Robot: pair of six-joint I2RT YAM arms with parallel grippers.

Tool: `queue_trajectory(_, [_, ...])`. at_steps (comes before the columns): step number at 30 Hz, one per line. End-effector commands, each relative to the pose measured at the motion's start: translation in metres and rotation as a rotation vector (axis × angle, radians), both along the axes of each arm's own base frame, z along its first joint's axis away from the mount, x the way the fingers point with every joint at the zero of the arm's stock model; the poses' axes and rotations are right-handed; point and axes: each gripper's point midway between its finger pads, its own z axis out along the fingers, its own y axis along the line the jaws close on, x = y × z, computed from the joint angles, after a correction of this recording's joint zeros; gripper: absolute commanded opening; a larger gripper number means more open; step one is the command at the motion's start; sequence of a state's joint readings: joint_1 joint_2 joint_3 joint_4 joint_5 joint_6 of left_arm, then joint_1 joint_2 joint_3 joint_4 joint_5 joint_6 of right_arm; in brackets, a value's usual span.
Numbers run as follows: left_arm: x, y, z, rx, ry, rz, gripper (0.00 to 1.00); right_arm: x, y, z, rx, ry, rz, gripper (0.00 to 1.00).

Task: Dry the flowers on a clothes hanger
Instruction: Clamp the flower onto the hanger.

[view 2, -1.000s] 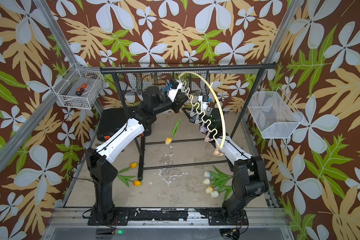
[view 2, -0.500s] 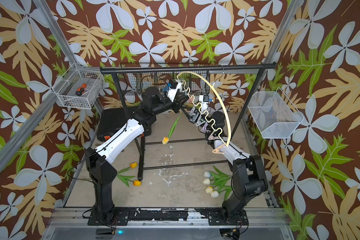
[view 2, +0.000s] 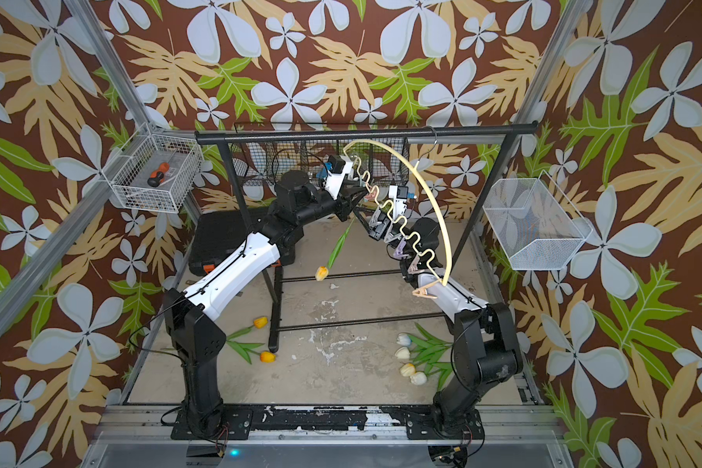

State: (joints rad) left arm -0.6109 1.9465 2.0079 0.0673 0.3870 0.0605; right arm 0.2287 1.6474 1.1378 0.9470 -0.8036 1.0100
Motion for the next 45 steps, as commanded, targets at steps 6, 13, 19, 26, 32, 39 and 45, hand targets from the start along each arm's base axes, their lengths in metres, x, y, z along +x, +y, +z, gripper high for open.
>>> queue_trajectory(6, [-0.004, 0.004, 0.014, -0.026, -0.024, 0.004, 0.45, -0.003, -0.003, 0.012, -0.015, -0.068, -0.024, 0.0])
queue_trajectory(13, [-0.008, 0.007, 0.02, -0.034, -0.028, 0.005, 0.59, -0.002, -0.004, 0.009, -0.039, -0.07, -0.041, 0.0])
queue_trajectory(19, [-0.016, 0.015, 0.027, -0.038, -0.022, 0.015, 0.66, 0.001, -0.005, 0.006, -0.077, -0.07, -0.067, 0.0])
queue_trajectory(26, [-0.032, 0.032, 0.029, -0.042, -0.003, 0.046, 0.69, 0.009, -0.01, -0.006, -0.171, -0.061, -0.14, 0.18])
queue_trajectory(32, [-0.048, 0.048, 0.026, -0.052, 0.04, 0.067, 0.7, 0.011, -0.016, -0.013, -0.236, -0.067, -0.195, 0.29])
queue_trajectory(39, [-0.064, 0.065, 0.019, -0.071, 0.104, 0.095, 0.72, 0.008, -0.022, -0.021, -0.299, -0.076, -0.239, 0.33])
queue_trajectory(45, [-0.068, 0.077, 0.004, -0.064, 0.172, 0.143, 0.74, -0.001, -0.029, -0.028, -0.347, -0.071, -0.267, 0.36])
